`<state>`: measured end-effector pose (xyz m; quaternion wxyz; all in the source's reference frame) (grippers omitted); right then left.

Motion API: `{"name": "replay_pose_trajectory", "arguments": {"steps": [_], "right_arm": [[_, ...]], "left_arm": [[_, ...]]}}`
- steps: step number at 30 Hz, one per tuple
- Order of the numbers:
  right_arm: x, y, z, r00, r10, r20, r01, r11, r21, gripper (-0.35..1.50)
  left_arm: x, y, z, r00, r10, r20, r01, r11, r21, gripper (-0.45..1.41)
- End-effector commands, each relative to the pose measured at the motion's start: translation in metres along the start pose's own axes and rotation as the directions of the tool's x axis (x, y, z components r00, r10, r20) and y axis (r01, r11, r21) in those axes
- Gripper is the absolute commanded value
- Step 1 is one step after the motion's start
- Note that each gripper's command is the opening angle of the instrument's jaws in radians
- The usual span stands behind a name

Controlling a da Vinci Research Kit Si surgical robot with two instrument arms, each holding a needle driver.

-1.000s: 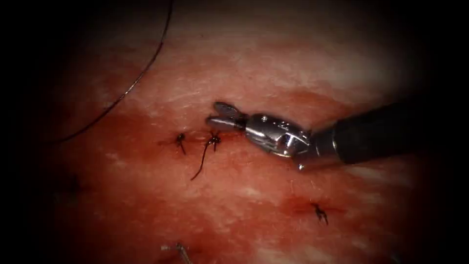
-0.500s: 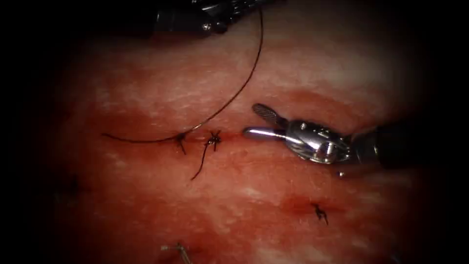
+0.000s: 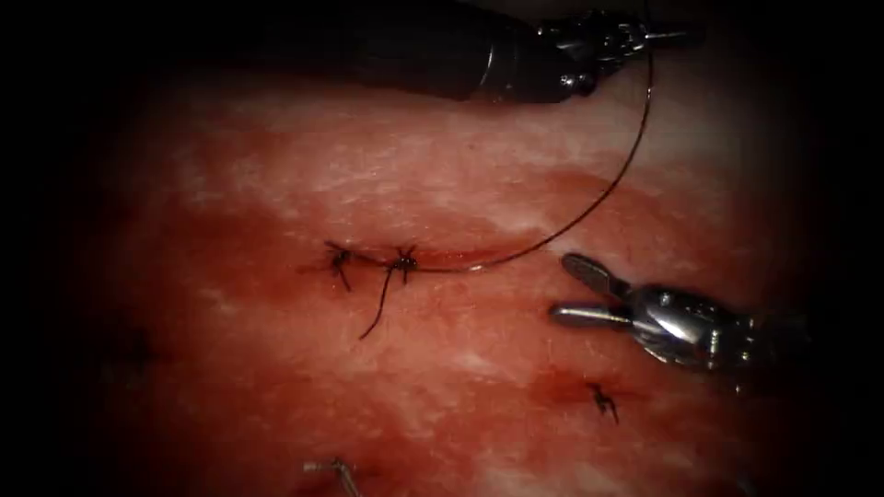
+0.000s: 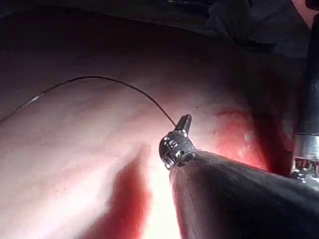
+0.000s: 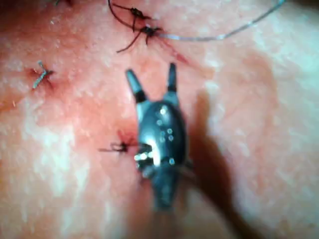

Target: Wound Closure

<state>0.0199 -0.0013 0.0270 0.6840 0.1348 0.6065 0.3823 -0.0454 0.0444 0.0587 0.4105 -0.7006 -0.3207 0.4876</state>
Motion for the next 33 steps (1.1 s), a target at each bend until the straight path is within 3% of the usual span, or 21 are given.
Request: {"name": "replay_pose_trajectory", "arguments": {"steps": [1, 6, 13, 14, 15, 16, 17, 23, 29, 33], "right_arm": [[-0.0012, -0.0007, -0.002, 1.0, 0.003, 0.008, -0.003, 1.0, -0.023, 1.08], [-0.0007, -0.0008, -0.0078, 1.0, 0.0, 0.016, 0.002, 0.991, -0.135, 1.13], [0.0002, -0.0008, -0.0099, 1.0, -0.003, 0.023, 0.007, 0.983, -0.181, 1.13], [0.0002, -0.0008, -0.0097, 1.0, -0.003, 0.022, 0.007, 0.984, -0.18, 1.13], [0.0001, -0.0009, -0.0094, 1.0, -0.004, 0.025, 0.008, 0.984, -0.178, 1.13], [0.0, -0.001, -0.009, 1.0, -0.005, 0.024, 0.009, 0.984, -0.178, 1.15], [0.0, -0.001, -0.0087, 1.0, -0.005, 0.026, 0.01, 0.985, -0.174, 1.15], [-0.0002, -0.0012, -0.0069, 0.999, -0.016, 0.027, 0.021, 0.985, -0.171, 1.23], [-0.0002, -0.0016, -0.0063, 0.998, -0.051, 0.032, 0.055, 0.983, -0.175, 1.35], [0.0004, -0.0021, -0.006, 0.996, -0.081, 0.038, 0.086, 0.98, -0.178, 1.42]], "left_arm": [[-0.0007, -0.0008, 0.0013, 1.0, 0.008, 0.011, -0.008, 1.0, 0.005, -0.45], [-0.0042, -0.0031, 0.0057, 1.0, 0.005, 0.024, -0.006, 1.0, 0.014, -0.45], [-0.0066, -0.0062, 0.0088, 0.997, 0.035, 0.071, -0.038, 0.998, 0.04, -0.45], [-0.0066, -0.0066, 0.0088, 0.991, 0.096, 0.09, -0.101, 0.994, 0.05, -0.06], [-0.0065, -0.0068, 0.0087, 0.983, 0.15, 0.107, -0.157, 0.986, 0.057, 0.2], [-0.0063, -0.007, 0.0084, 0.972, 0.198, 0.125, -0.206, 0.977, 0.062, 0.36], [-0.0059, -0.007, 0.0078, 0.957, 0.248, 0.147, -0.26, 0.963, 0.066, 0.52], [-0.0042, -0.0051, 0.0026, 0.921, 0.315, 0.229, -0.338, 0.939, 0.069, 0.86], [-0.004, -0.0013, -0.0045, 0.889, 0.334, 0.312, -0.381, 0.919, 0.103, 0.94], [-0.0046, 0.002, -0.0108, 0.855, 0.347, 0.386, -0.416, 0.903, 0.109, 0.96]]}}
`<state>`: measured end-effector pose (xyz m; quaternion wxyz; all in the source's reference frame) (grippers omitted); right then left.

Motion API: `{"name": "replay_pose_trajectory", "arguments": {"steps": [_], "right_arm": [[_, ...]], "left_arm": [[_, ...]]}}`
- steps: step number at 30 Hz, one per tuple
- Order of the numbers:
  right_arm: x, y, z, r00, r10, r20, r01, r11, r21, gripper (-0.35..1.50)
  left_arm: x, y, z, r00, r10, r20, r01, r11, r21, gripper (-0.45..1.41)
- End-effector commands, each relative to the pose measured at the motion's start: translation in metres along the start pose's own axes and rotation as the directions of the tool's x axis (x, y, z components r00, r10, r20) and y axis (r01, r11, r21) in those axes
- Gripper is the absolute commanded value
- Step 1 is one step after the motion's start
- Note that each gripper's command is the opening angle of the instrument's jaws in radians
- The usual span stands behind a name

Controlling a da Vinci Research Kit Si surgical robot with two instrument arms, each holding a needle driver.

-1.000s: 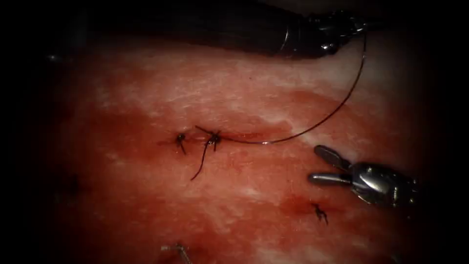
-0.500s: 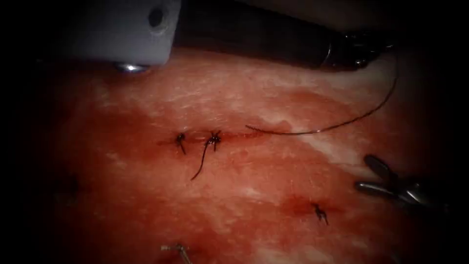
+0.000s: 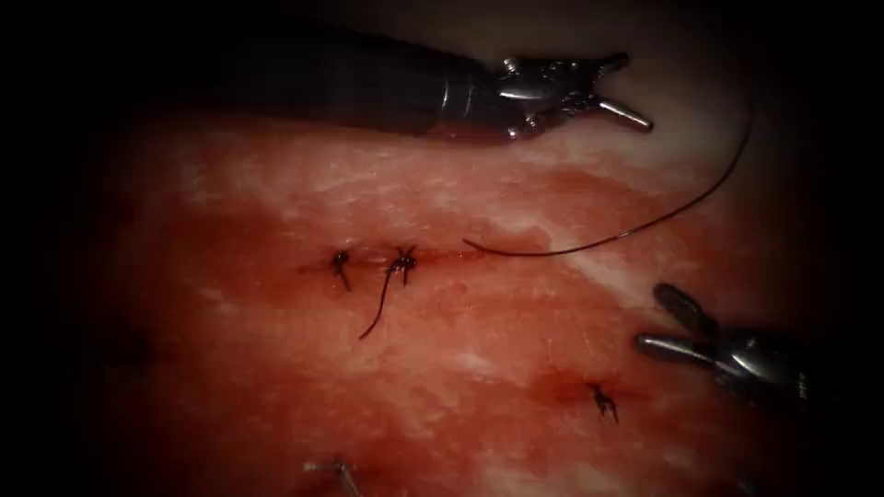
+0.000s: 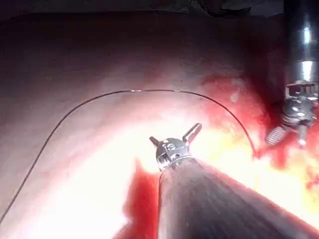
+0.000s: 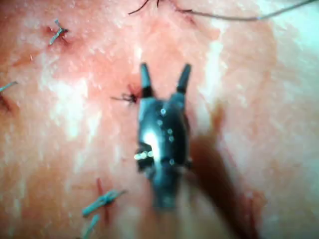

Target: Wound Closure

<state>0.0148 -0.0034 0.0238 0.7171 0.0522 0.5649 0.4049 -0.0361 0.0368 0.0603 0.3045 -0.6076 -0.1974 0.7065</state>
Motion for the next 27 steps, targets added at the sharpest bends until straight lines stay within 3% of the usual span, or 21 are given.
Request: {"name": "replay_pose_trajectory", "arguments": {"steps": [1, 9, 12, 16, 19, 23, 27], "right_arm": [[-0.0004, -0.0008, 0.0002, 1.0, -0.011, 0.003, 0.011, 1.0, 0.003, 1.42], [0.0009, -0.0047, 0.002, 0.997, -0.068, 0.023, 0.066, 0.994, 0.085, 1.42], [0.0012, -0.0065, 0.0031, 0.996, -0.071, 0.048, 0.066, 0.992, 0.11, 1.42], [0.0015, -0.0082, 0.0047, 0.995, -0.074, 0.072, 0.064, 0.99, 0.124, 1.42], [0.0016, -0.0091, 0.0059, 0.993, -0.076, 0.092, 0.063, 0.989, 0.131, 1.42], [0.0016, -0.0097, 0.0068, 0.992, -0.078, 0.101, 0.063, 0.989, 0.137, 1.42], [0.0015, -0.0098, 0.0071, 0.992, -0.078, 0.1, 0.064, 0.989, 0.135, 1.42]], "left_arm": [[-0.0008, 0.0004, -0.0008, 1.0, 0.009, 0.009, -0.009, 1.0, 0.003, 0.93], [-0.0058, 0.0075, -0.0094, 0.996, 0.069, 0.053, -0.07, 0.998, 0.007, 0.74], [-0.0077, 0.0098, -0.0112, 0.994, 0.085, 0.073, -0.087, 0.996, 0.025, 0.69], [-0.0106, 0.0124, -0.0138, 0.987, 0.099, 0.125, -0.106, 0.993, 0.054, 0.41], [-0.0122, 0.0134, -0.0154, 0.977, 0.106, 0.182, -0.121, 0.99, 0.068, 0.34], [-0.014, 0.0143, -0.0167, 0.97, 0.081, 0.229, -0.113, 0.985, 0.128, 0.46], [-0.0153, 0.0151, -0.0177, 0.966, 0.049, 0.253, -0.101, 0.976, 0.194, 0.39]]}}
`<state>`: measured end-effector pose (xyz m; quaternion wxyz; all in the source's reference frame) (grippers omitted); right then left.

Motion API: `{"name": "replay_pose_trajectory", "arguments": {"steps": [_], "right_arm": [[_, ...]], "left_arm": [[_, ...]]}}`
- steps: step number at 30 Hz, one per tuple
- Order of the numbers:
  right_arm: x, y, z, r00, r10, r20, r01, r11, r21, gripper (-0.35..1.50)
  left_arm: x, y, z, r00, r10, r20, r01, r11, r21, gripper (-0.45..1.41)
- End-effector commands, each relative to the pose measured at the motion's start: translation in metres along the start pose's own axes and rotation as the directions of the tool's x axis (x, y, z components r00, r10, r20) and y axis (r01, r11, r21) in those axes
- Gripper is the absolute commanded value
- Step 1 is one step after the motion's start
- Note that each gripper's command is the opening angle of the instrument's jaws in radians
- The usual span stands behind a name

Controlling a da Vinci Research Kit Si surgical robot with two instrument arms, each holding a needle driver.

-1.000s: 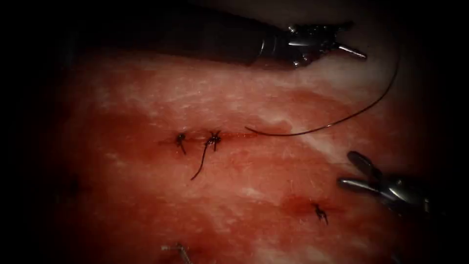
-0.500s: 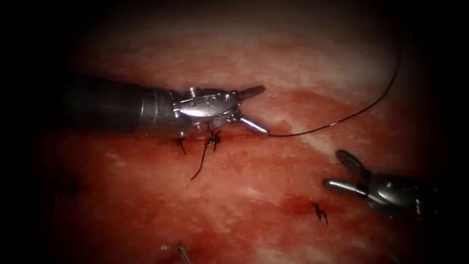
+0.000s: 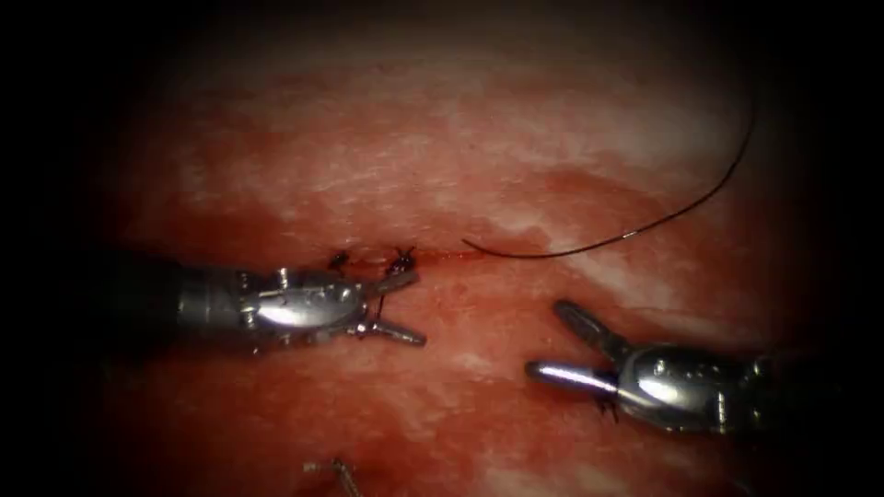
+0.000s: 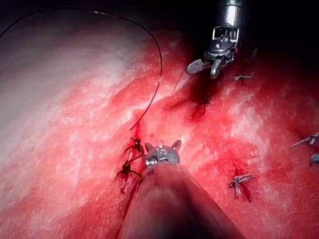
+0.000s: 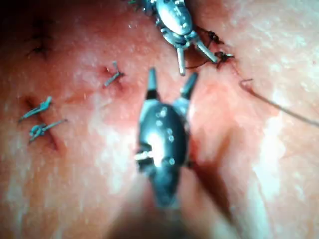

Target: Wound Closure

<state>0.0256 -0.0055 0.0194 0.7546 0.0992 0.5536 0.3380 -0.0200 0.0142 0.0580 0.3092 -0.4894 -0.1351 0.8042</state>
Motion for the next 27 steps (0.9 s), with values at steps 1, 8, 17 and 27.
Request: {"name": "replay_pose_trajectory", "arguments": {"steps": [1, 8, 17, 27], "right_arm": [[-0.0009, -0.0005, 0.0003, 1.0, 0.0, 0.001, 0.0, 1.0, 0.001, 1.42], [-0.001, -0.0004, 0.0004, 1.0, -0.001, 0.001, 0.001, 1.0, 0.0, 1.4], [-0.0014, -0.0006, 0.0011, 1.0, -0.003, 0.008, 0.003, 1.0, 0.0, 1.4], [-0.0016, -0.0007, 0.0014, 1.0, -0.005, 0.012, 0.005, 1.0, 0.002, 1.4]], "left_arm": [[-0.0009, 0.0004, 0.0005, 1.0, -0.018, 0.011, 0.018, 1.0, 0.011, 0.36], [-0.0026, 0.001, -0.0006, 0.995, -0.034, 0.098, 0.027, 0.996, 0.079, 0.19], [-0.0037, 0.0005, -0.0015, 0.992, -0.064, 0.109, 0.048, 0.989, 0.14, 0.25], [-0.0052, 0.0005, -0.0003, 0.991, -0.048, 0.122, 0.033, 0.992, 0.126, 0.2]]}}
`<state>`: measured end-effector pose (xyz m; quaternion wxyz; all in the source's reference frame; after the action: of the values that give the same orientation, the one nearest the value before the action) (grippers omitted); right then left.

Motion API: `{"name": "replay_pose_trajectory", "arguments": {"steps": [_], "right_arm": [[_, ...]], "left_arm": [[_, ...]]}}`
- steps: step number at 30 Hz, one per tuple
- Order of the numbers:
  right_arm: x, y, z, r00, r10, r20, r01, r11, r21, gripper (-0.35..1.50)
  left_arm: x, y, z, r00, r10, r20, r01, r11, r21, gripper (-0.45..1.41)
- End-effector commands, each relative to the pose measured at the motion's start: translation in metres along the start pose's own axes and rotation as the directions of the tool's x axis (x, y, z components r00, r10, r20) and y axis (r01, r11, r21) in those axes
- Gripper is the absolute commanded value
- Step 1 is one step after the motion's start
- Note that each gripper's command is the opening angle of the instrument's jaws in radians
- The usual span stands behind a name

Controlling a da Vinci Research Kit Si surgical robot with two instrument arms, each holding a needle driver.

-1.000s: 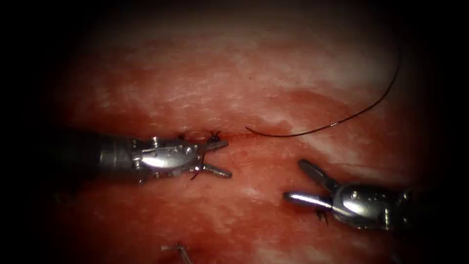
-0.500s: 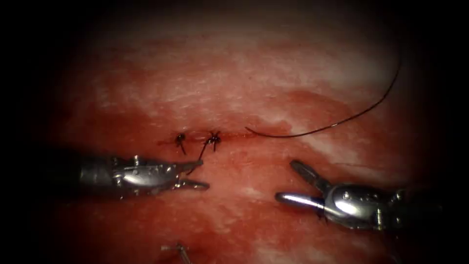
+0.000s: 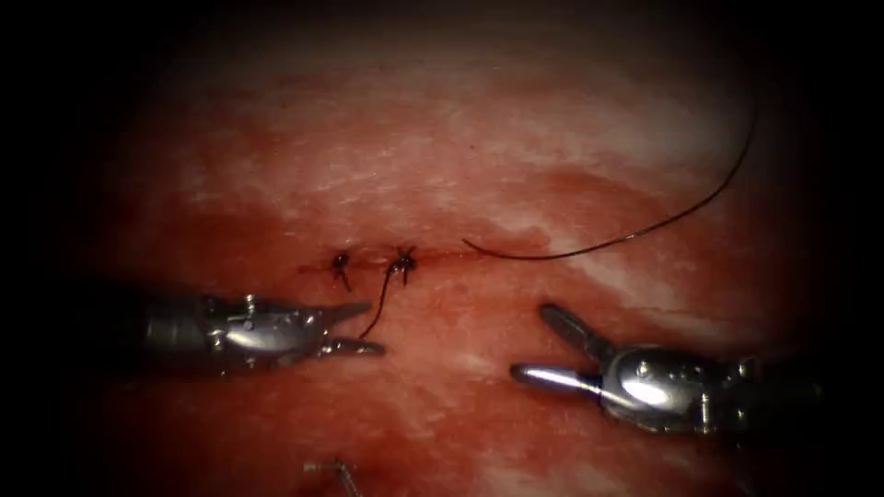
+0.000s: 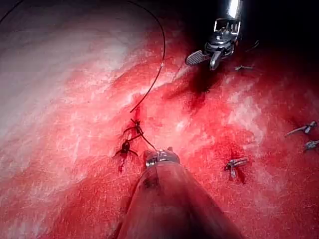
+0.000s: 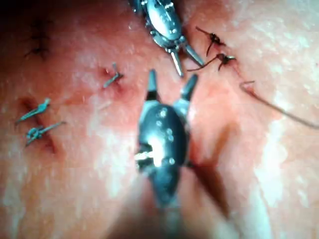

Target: Wound Closure

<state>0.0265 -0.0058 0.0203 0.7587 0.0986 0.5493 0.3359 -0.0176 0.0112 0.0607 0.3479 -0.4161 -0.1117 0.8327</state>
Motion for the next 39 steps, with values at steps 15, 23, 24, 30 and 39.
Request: {"name": "replay_pose_trajectory", "arguments": {"steps": [15, 23, 24, 30, 39], "right_arm": [[-0.0009, -0.0013, 0.0022, 1.0, -0.004, 0.013, 0.004, 1.0, 0.028, 1.37], [-0.0008, -0.001, 0.005, 0.985, -0.175, 0.002, 0.174, 0.981, 0.083, 1.37], [-0.0007, -0.0009, 0.0058, 0.972, -0.234, -0.011, 0.234, 0.967, 0.096, 1.35], [-0.0007, -0.0005, 0.0098, 0.881, -0.471, -0.043, 0.472, 0.872, 0.13, 1.35], [-0.0019, 0.0005, 0.0148, 0.615, -0.788, 0.045, 0.78, 0.615, 0.117, 1.3]], "left_arm": [[-0.0007, -0.0008, -0.0009, 0.996, -0.078, 0.032, 0.08, 0.995, -0.064, -0.45], [0.0015, -0.0008, -0.0025, 0.995, -0.096, 0.034, 0.098, 0.993, -0.061, -0.45], [0.0017, -0.0008, -0.0025, 0.995, -0.098, 0.035, 0.101, 0.993, -0.061, -0.45], [0.0037, -0.0013, -0.0024, 0.992, -0.12, 0.039, 0.123, 0.99, -0.065, -0.45], [0.0052, -0.0006, -0.0035, 0.993, -0.108, 0.042, 0.11, 0.992, -0.069, -0.45]]}}
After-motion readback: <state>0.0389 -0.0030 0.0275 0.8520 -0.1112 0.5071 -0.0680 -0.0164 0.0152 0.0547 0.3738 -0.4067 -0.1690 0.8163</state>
